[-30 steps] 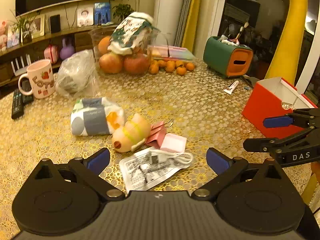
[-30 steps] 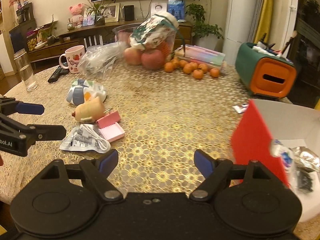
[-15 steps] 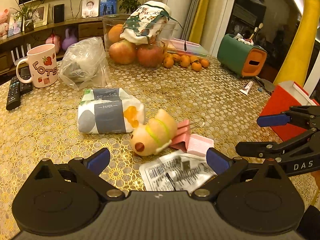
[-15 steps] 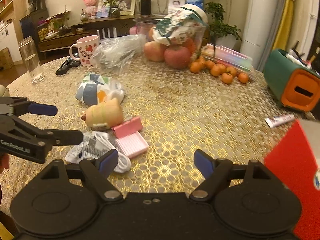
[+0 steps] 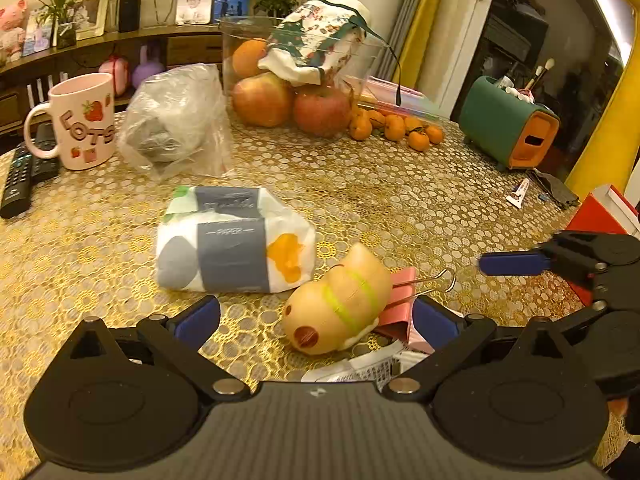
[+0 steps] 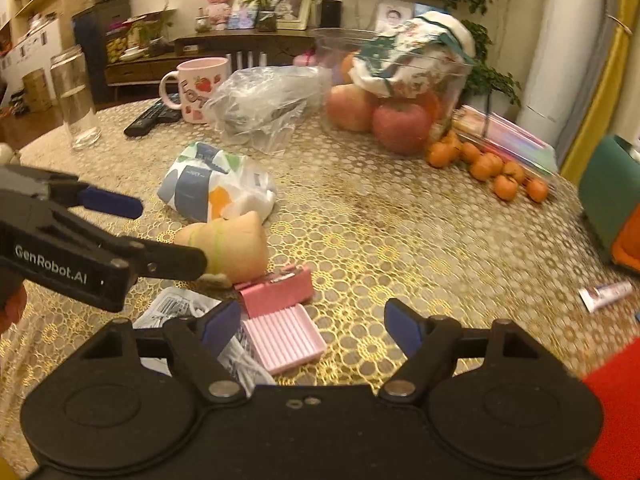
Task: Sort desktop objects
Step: 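Grasp the tan squishy bun toy with the left tool while the right tool grasps the pink binder clip, then carry the squishy toy and pink binder clip up over the red box, then lower both held items into the box and open both tools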
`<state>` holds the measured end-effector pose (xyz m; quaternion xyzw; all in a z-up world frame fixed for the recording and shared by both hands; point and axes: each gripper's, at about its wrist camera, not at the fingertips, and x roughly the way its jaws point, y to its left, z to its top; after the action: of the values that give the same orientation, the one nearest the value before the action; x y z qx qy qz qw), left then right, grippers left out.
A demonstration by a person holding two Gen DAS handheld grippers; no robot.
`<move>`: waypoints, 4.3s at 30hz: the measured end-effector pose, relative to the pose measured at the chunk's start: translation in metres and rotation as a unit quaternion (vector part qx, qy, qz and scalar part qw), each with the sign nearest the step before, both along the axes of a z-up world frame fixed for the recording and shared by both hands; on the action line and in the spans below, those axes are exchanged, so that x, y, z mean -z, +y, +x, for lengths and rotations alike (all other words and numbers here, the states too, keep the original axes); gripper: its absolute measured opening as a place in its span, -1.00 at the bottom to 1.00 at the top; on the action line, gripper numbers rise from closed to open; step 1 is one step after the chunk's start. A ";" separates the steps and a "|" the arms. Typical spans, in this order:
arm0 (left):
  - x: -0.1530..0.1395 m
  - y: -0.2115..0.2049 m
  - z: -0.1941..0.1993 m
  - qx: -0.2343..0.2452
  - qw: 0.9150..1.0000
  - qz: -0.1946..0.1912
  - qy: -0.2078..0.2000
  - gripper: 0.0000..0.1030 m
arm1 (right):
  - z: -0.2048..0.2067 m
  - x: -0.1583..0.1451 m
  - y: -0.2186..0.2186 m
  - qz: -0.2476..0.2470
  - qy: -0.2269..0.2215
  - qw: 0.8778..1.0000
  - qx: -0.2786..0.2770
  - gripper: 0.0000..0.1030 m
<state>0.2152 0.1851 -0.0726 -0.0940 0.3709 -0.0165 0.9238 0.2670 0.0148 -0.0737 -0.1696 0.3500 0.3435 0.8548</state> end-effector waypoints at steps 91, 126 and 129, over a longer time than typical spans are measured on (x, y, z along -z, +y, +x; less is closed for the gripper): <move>-0.110 -0.172 -0.068 0.111 0.993 -0.019 -0.043 0.25 | -0.080 -0.113 -0.202 0.087 -0.024 0.986 0.143 -0.02; -0.114 -0.388 0.014 0.300 0.953 0.041 -0.023 0.25 | -0.020 -0.125 -0.378 0.071 -0.043 0.953 0.291 -0.02; -0.109 -0.400 0.029 0.306 0.951 0.047 -0.009 0.25 | -0.003 -0.120 -0.380 0.068 -0.036 0.951 0.298 -0.02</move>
<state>0.2442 -0.2152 0.0361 0.0677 0.3738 -0.2815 0.8812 0.2640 -0.3651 0.0462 -0.0108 0.3296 0.0901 0.9397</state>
